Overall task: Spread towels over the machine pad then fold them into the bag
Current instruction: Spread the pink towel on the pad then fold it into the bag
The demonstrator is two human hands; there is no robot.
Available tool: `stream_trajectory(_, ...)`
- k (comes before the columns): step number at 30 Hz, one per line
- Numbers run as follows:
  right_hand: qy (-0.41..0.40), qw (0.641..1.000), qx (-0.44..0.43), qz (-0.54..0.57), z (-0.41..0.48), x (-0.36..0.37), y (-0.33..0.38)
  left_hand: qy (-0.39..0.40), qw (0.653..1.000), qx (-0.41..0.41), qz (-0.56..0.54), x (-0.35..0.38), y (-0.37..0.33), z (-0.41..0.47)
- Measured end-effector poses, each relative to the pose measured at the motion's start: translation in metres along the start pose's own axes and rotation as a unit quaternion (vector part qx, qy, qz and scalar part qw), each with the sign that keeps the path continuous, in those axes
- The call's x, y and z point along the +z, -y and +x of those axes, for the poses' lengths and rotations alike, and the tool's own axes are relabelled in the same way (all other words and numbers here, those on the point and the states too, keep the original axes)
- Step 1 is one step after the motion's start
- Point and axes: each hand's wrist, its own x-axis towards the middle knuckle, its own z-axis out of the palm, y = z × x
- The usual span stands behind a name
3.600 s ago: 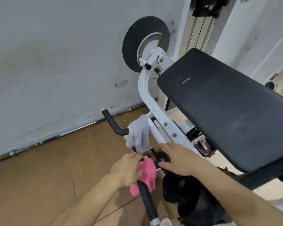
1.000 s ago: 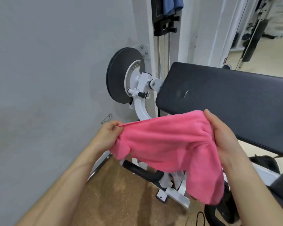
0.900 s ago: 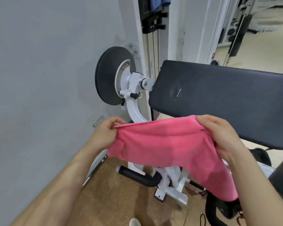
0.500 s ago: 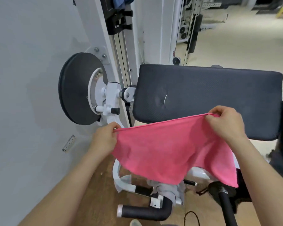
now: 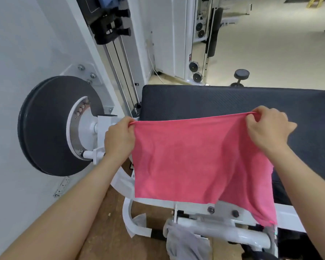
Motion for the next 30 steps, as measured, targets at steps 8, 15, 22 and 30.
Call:
stream_trajectory(8, 0.029, 0.997, -0.056, 0.038, 0.080, 0.036, 0.007, -0.046, 0.990, -0.085, -0.106, 0.038, -0.021, 0.081)
stream_trajectory(15, 0.018, 0.997, -0.069, 0.027, 0.110, 0.065, 0.005, -0.063, 0.987, -0.105, -0.103, 0.064, -0.017, 0.145)
stream_trajectory(22, -0.025, 0.992, -0.117, 0.032, 0.125, 0.077, -0.003, -0.051, 0.984, -0.135, -0.103, 0.090, -0.007, 0.172)
stream_trajectory(30, -0.101, 0.980, -0.171, 0.023, 0.134, 0.088, -0.007, -0.114, 0.979, -0.130, -0.107, 0.083, -0.037, 0.153)
